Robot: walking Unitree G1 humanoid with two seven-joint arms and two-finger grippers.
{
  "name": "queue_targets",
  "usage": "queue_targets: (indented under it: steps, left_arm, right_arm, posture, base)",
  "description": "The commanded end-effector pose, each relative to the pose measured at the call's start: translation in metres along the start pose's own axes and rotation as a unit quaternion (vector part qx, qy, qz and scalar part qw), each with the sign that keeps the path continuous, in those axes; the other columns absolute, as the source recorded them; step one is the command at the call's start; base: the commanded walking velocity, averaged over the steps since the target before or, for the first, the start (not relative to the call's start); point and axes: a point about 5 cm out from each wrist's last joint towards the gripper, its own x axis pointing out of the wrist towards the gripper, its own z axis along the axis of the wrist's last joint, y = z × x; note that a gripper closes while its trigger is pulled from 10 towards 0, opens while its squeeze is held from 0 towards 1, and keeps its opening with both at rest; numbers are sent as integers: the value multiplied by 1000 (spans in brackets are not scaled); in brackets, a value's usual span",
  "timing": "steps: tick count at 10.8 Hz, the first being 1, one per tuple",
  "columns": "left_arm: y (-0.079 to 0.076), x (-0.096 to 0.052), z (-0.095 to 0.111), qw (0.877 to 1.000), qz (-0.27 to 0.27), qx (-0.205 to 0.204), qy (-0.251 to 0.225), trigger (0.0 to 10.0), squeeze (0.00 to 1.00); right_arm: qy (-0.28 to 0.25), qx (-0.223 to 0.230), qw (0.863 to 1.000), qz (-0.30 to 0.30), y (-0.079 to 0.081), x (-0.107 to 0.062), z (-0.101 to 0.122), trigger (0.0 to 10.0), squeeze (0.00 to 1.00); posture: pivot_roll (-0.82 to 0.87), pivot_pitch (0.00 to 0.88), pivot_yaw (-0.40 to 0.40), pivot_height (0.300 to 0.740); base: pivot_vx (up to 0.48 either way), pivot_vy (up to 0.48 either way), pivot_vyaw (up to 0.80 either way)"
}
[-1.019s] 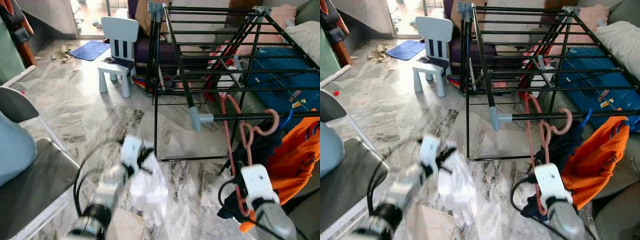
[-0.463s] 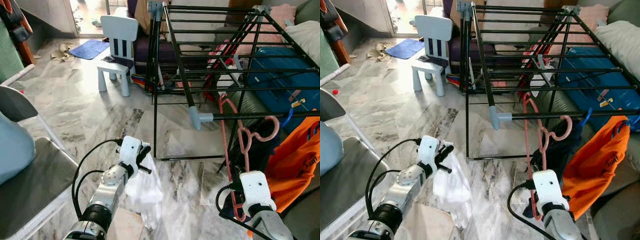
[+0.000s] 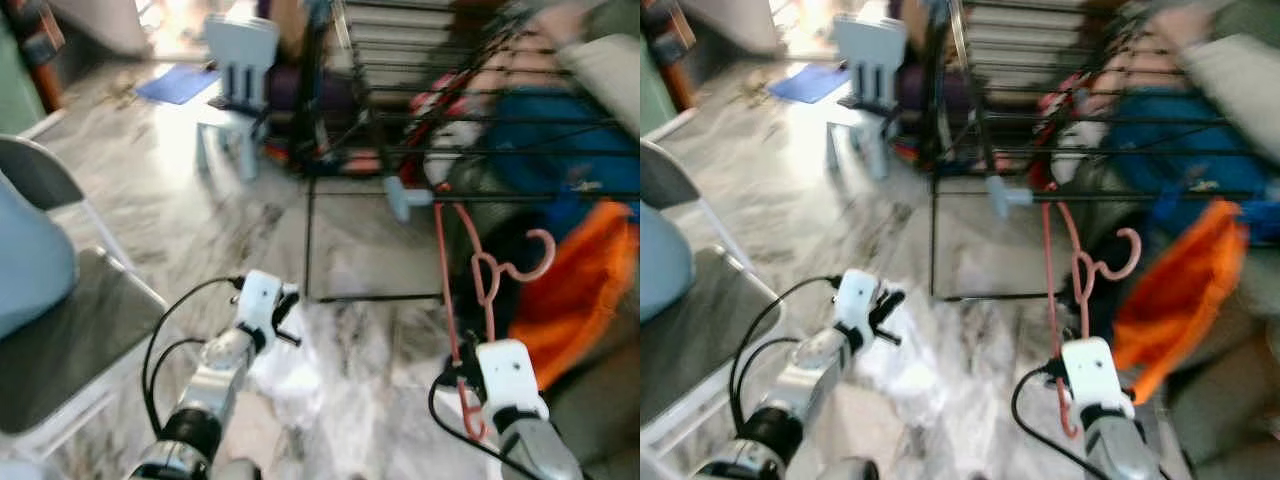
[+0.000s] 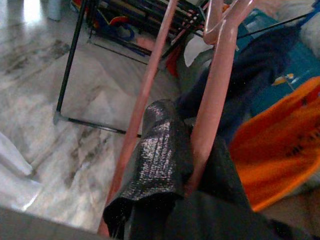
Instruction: Hang hanger
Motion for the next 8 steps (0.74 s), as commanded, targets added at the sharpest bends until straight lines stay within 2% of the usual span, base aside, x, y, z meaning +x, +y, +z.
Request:
queue_targets:
  steps: [1, 8]
  left_arm:
    - [-2, 0, 3, 1000, -4, 7, -4, 10000, 0]
    - [-6, 1, -1, 1000, -8, 8, 4, 10000, 0]
  right_arm:
    - [-19, -3, 1000, 9, 1, 5, 11, 10000, 0]
    - [-13, 0, 1000, 10, 3, 5, 10, 10000, 0]
  posture:
    - [44, 0, -68, 740]
    - [38, 0, -72, 740]
  base:
    - [-352, 0, 0]
    - [-347, 0, 0]
